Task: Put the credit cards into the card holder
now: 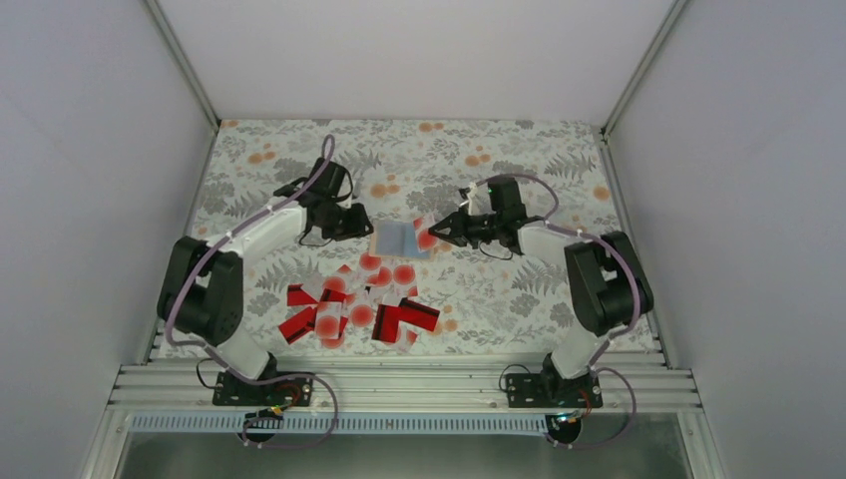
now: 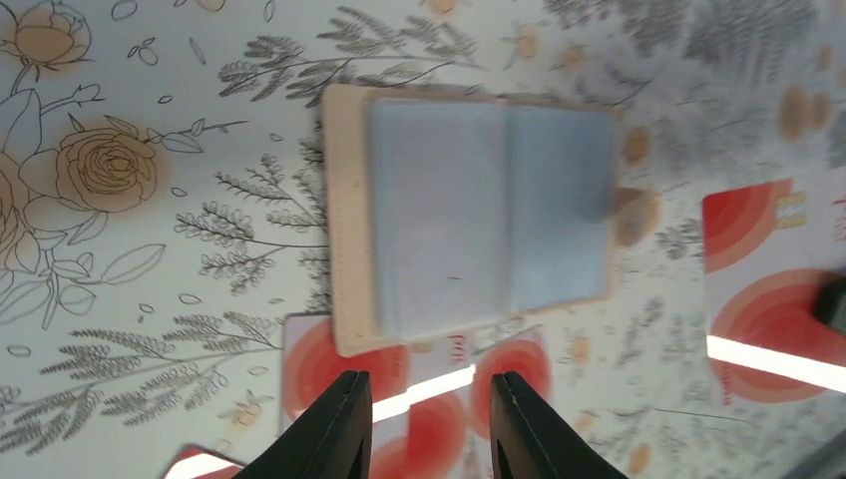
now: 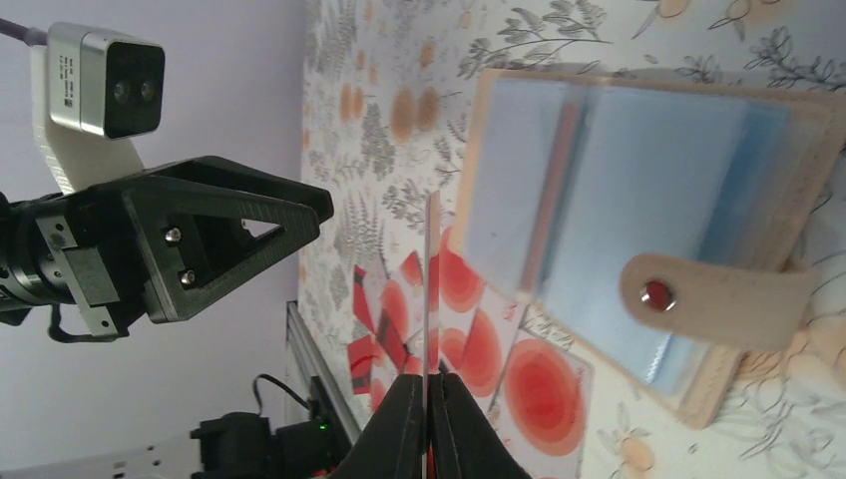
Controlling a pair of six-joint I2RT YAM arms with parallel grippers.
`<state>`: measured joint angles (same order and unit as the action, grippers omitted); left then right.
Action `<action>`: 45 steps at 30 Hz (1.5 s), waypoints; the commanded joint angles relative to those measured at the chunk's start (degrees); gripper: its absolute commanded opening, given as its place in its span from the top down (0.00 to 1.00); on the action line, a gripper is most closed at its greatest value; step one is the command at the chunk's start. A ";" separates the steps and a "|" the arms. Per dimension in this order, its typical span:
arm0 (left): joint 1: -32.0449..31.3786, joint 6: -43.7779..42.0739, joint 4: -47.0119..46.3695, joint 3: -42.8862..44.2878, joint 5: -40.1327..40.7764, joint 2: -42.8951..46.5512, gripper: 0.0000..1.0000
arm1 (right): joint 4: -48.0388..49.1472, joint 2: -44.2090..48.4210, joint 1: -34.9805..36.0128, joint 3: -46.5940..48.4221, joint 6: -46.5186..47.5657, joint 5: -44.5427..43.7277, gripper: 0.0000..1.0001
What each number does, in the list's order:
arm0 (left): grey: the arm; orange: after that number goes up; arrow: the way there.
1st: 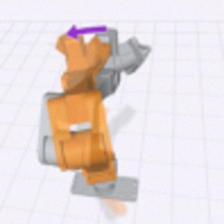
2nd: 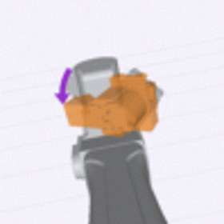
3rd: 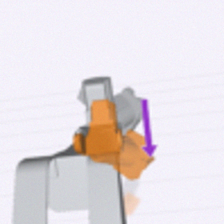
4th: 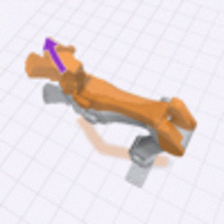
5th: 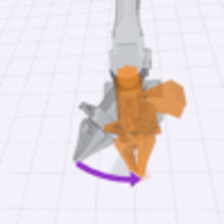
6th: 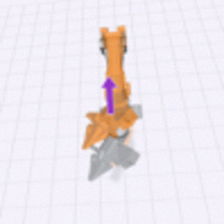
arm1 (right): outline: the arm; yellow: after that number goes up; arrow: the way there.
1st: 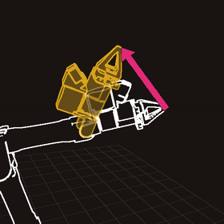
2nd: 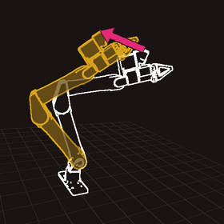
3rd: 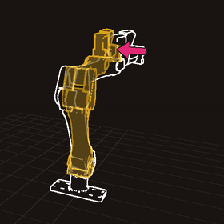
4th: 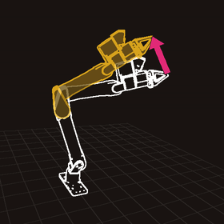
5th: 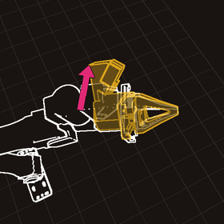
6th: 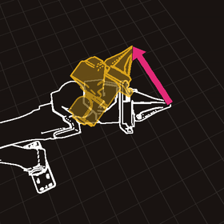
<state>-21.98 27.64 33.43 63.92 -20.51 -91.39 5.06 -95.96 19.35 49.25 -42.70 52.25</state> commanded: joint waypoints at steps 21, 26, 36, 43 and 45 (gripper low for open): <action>1.42 -9.87 1.28 9.94 2.91 -19.86 0.78 | -8.52 -16.70 1.08 11.15 13.06 3.33 0.96; 1.42 -10.46 1.33 10.26 2.76 -21.00 0.79 | -9.07 -18.72 1.34 12.60 13.30 3.99 0.96; 1.46 -11.09 1.59 10.70 1.86 -22.12 0.79 | -8.69 -21.18 1.91 15.28 12.53 6.58 0.96; 1.41 -10.96 1.64 10.91 1.38 -22.38 0.79 | -10.09 -22.06 2.07 16.71 12.34 6.88 0.96; 1.42 -10.94 1.57 10.80 1.20 -22.44 0.79 | -10.61 -22.54 2.09 17.19 12.29 7.06 0.96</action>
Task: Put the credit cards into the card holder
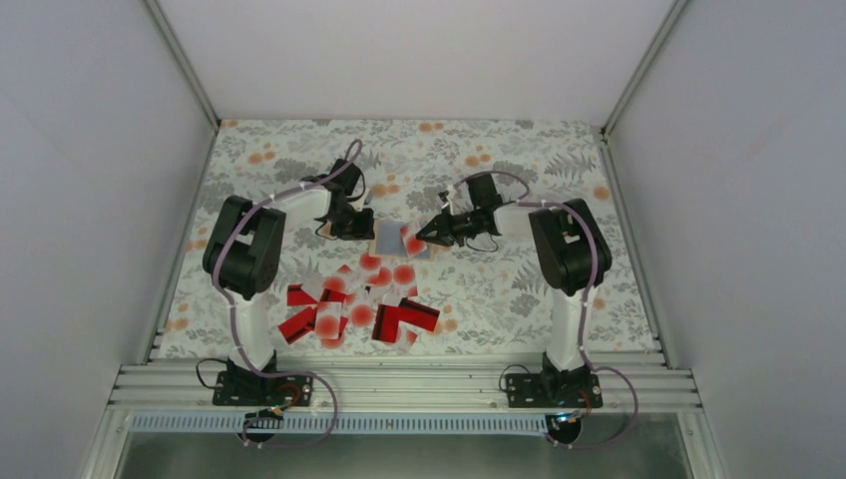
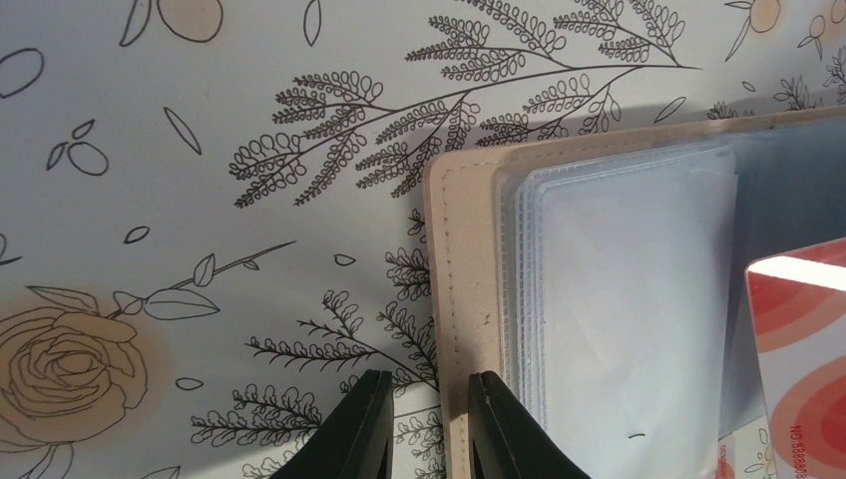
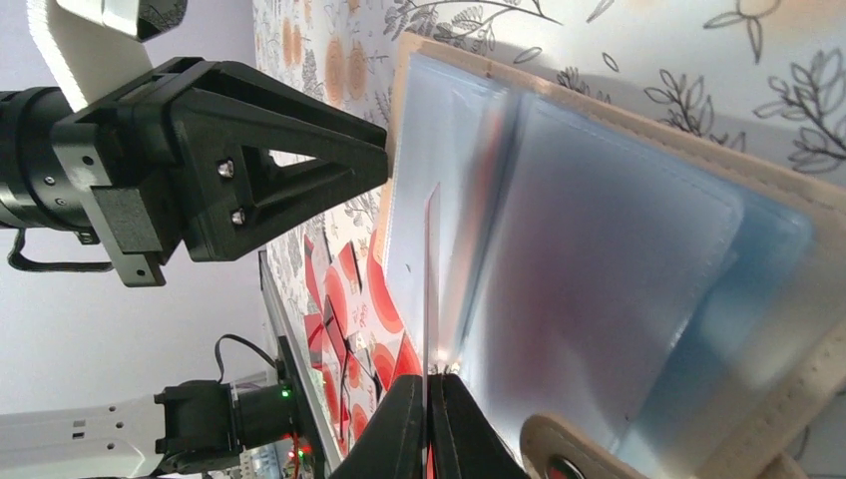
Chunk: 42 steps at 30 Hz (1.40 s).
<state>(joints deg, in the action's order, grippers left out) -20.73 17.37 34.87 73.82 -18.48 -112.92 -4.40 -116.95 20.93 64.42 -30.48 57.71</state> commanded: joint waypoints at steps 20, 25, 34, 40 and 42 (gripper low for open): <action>0.16 -0.57 -0.68 -0.69 -1.20 -0.37 0.79 | -5.71 0.93 0.81 1.01 -0.91 -2.03 0.96; 0.17 -0.75 -0.68 -0.61 -1.47 -0.51 0.80 | -5.85 0.11 1.30 2.63 -0.63 -0.94 0.96; 0.16 -0.93 -0.94 -1.11 -1.82 -0.65 0.79 | -5.76 -0.26 1.40 3.20 -0.52 -0.51 0.96; 0.16 -0.93 -0.95 -1.31 -2.06 -0.58 0.80 | -6.82 -1.76 1.48 4.57 -0.68 -0.40 0.96; 0.17 -0.93 -1.03 -1.35 -2.09 -0.55 0.80 | -6.85 -2.36 1.53 4.96 -0.78 0.13 0.96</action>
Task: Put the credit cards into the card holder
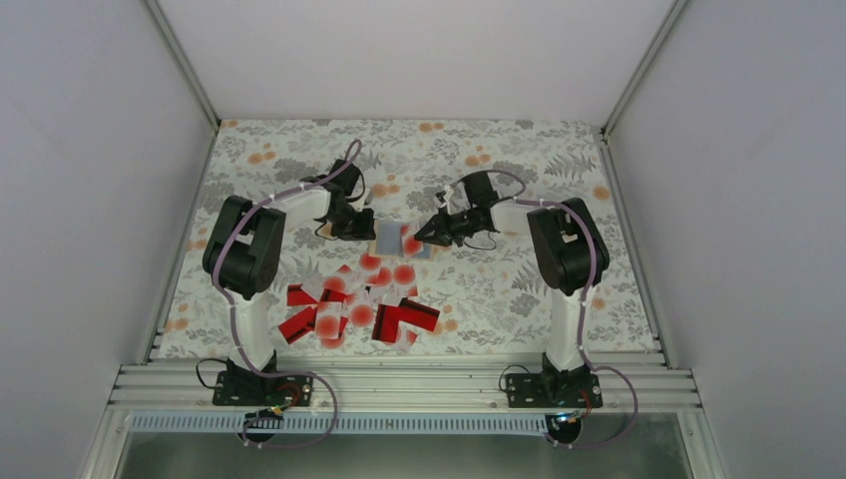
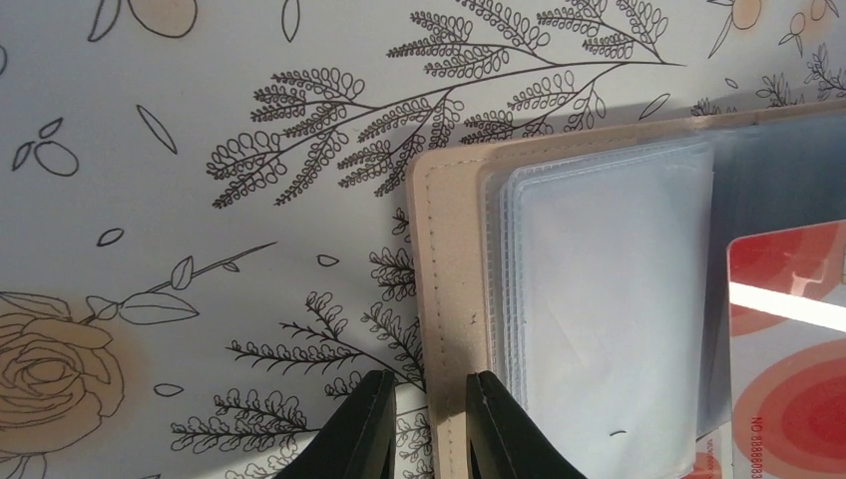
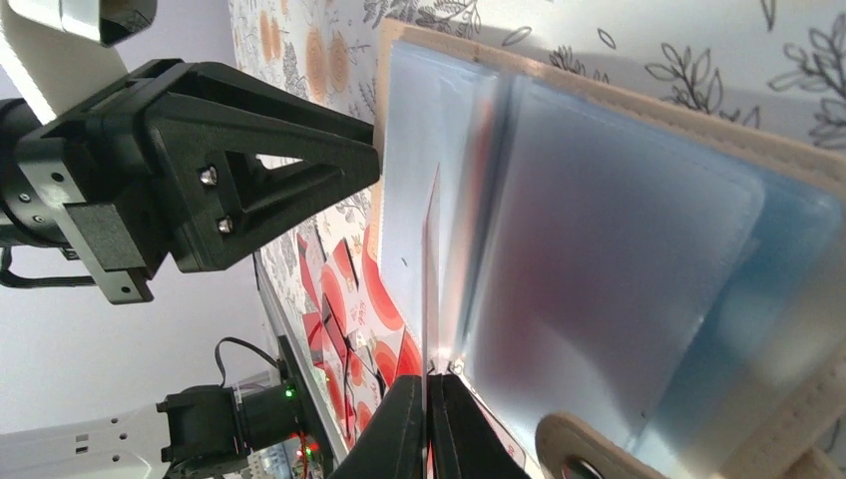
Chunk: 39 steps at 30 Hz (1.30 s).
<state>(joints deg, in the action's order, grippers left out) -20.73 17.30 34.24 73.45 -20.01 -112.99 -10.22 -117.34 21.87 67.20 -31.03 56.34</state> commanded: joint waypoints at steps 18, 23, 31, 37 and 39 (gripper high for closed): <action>0.11 -0.61 -1.28 -2.73 -0.91 -0.12 0.80 | -5.71 0.25 0.77 0.76 1.05 1.91 0.96; 0.10 -0.93 -1.24 -2.41 -1.00 -0.30 0.80 | -6.02 -0.78 0.79 1.69 0.88 2.43 0.96; 0.08 -1.39 -1.07 -2.16 -1.26 -0.78 0.80 | -5.98 -2.16 0.81 4.34 0.67 3.45 0.96; 0.15 -1.39 -1.48 -2.59 -2.01 -0.32 0.80 | -3.58 -4.34 0.81 5.36 -0.23 4.48 0.96; 0.09 -1.45 -1.48 -2.74 -2.15 -0.11 0.80 | -2.68 -5.19 0.81 5.49 0.22 5.55 0.96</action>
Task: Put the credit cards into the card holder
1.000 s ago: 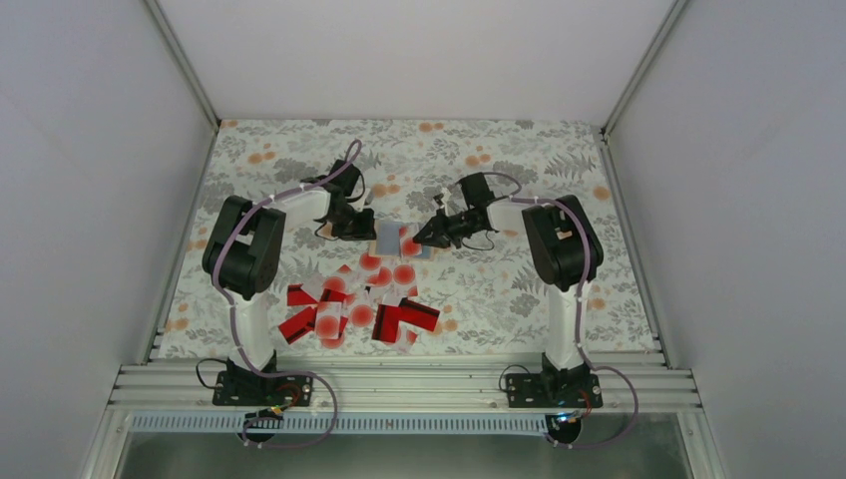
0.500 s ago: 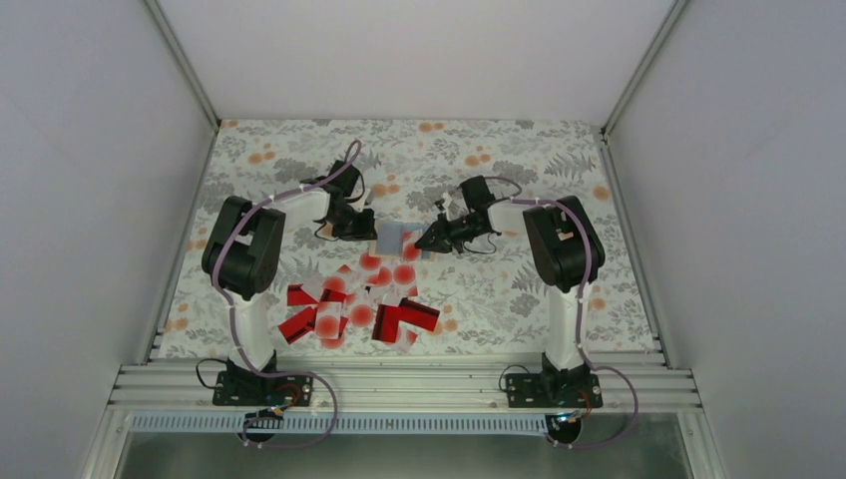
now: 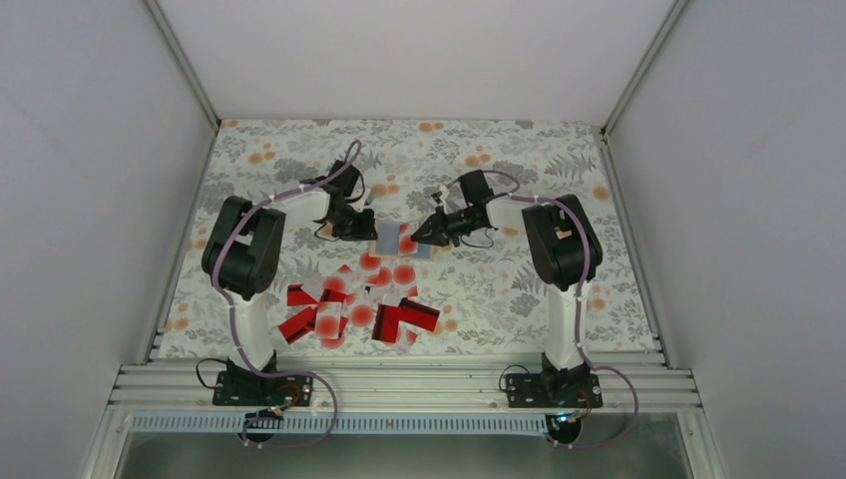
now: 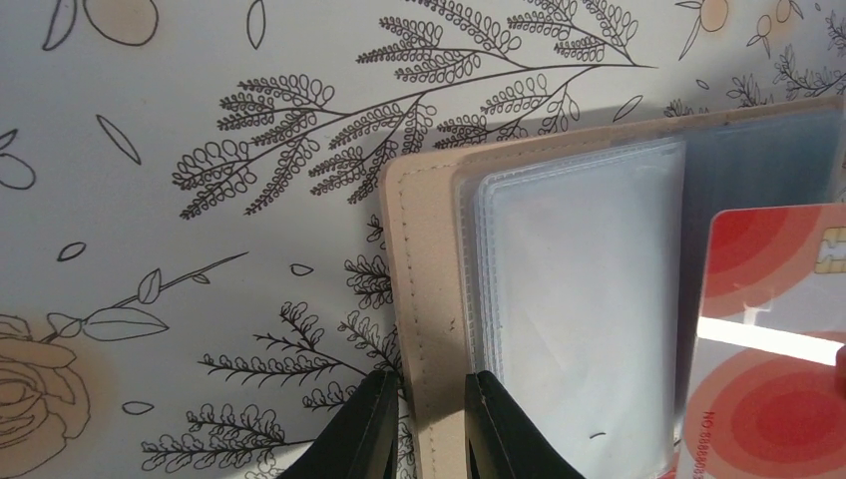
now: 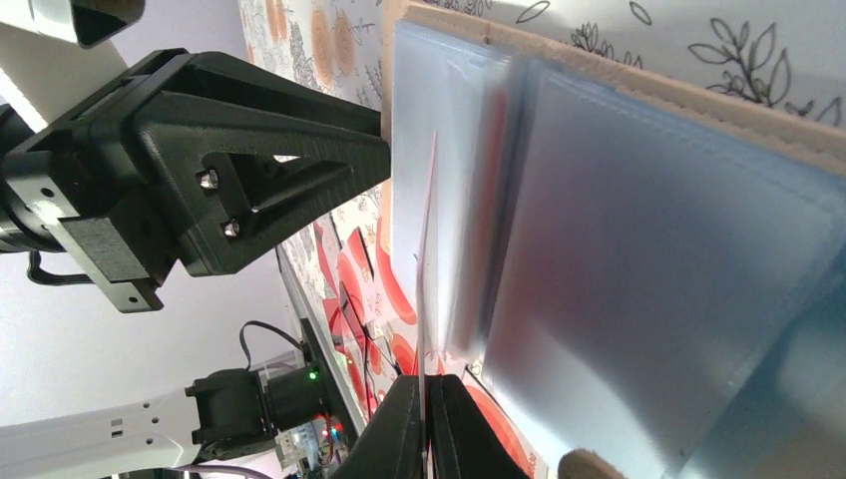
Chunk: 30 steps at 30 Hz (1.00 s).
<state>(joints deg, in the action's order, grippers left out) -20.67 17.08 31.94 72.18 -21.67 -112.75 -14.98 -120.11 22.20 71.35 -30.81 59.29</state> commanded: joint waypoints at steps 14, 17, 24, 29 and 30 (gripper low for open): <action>1.09 -0.83 4.41 -1.83 1.54 15.50 0.52 | 6.50 1.43 -1.38 -0.09 -1.34 9.86 0.96; 2.06 -1.53 2.59 -2.04 -5.53 19.60 0.41 | 5.50 3.49 -1.70 0.92 -2.31 10.89 0.96; 3.66 0.67 -5.22 -1.55 -28.38 22.72 0.26 | 4.16 8.43 -1.98 3.56 -6.55 12.82 0.96; 4.85 4.93 -8.95 0.03 -33.79 22.94 0.27 | 4.58 11.75 -2.06 5.51 -9.85 13.79 0.96; 5.19 5.24 -9.12 0.54 -34.33 22.77 0.28 | 4.76 12.33 -2.05 5.94 -10.53 13.87 0.96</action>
<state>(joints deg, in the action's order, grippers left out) -16.82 19.33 27.20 70.22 -48.03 -90.78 -10.13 -111.35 20.49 74.67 -37.54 70.81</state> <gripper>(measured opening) 0.731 0.039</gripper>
